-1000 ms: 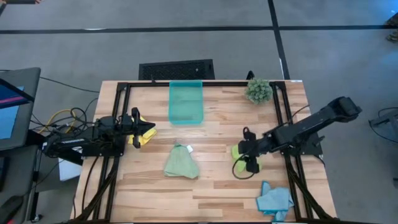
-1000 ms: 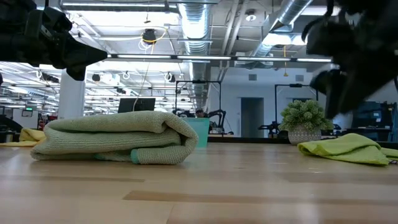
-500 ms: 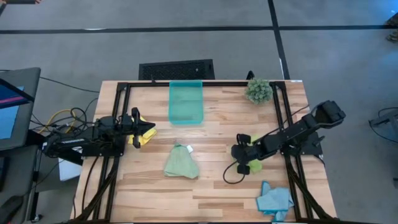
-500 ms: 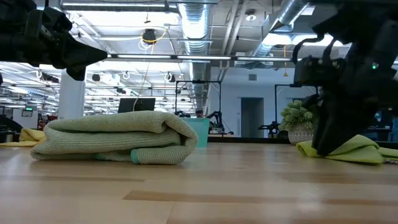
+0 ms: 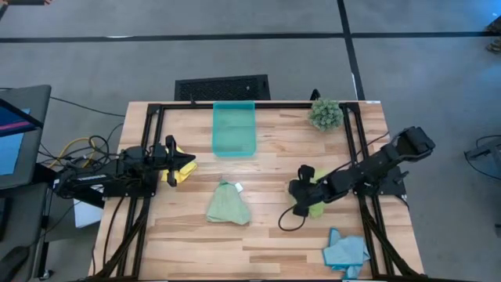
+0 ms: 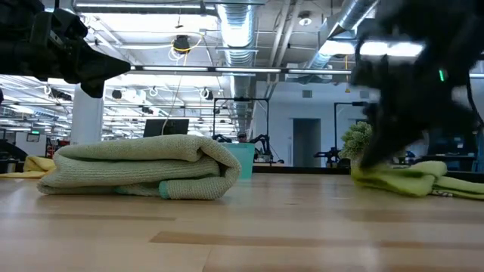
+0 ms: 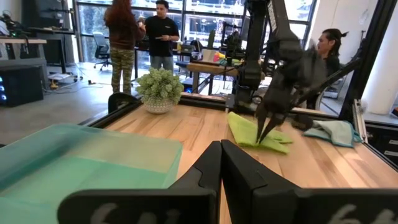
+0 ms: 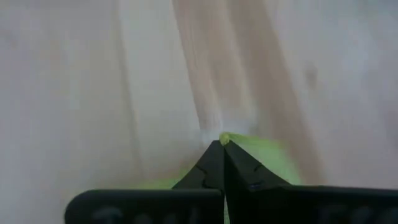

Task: Fold microfiber towels
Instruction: Fold the light green microfiber cloth

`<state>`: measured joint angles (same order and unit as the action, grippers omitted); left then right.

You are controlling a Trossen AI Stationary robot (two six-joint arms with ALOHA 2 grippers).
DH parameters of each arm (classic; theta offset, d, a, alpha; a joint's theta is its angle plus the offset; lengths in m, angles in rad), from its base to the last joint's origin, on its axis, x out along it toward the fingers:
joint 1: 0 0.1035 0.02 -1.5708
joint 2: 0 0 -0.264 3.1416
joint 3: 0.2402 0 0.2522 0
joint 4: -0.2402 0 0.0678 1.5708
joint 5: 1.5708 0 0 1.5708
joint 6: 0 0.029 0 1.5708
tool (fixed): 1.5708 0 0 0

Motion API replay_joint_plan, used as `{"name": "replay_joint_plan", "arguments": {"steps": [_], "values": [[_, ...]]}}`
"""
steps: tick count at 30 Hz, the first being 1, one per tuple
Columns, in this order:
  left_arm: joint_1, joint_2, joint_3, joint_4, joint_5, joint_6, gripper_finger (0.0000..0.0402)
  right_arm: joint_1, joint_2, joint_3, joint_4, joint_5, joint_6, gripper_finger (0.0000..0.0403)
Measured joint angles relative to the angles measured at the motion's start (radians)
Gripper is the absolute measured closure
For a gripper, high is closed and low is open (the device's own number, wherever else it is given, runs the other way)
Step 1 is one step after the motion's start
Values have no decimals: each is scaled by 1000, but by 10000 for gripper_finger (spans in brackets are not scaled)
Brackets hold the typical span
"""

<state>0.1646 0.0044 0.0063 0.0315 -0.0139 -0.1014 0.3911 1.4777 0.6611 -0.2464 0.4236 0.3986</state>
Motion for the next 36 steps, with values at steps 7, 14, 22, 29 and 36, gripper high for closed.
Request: {"name": "replay_joint_plan", "arguments": {"steps": [7, 14, 22, 29, 36], "values": [[0, 0, 0, 0, 0, 0, 402, 0, -180, 203, -166, 27, -137, 397], [0, 0, 0, 0, 0, 0, 401, 53, -333, 436, -162, 27, -197, 394], [0, 0, 0, 0, 0, 0, 401, 120, -422, 482, -216, 147, -111, 397], [0, 0, 0, 0, 0, 0, 401, 118, -299, 411, -474, 205, 216, 396], [0, 0, 0, 0, 0, 0, 402, 145, -173, 409, -472, 177, 222, 396]]}}
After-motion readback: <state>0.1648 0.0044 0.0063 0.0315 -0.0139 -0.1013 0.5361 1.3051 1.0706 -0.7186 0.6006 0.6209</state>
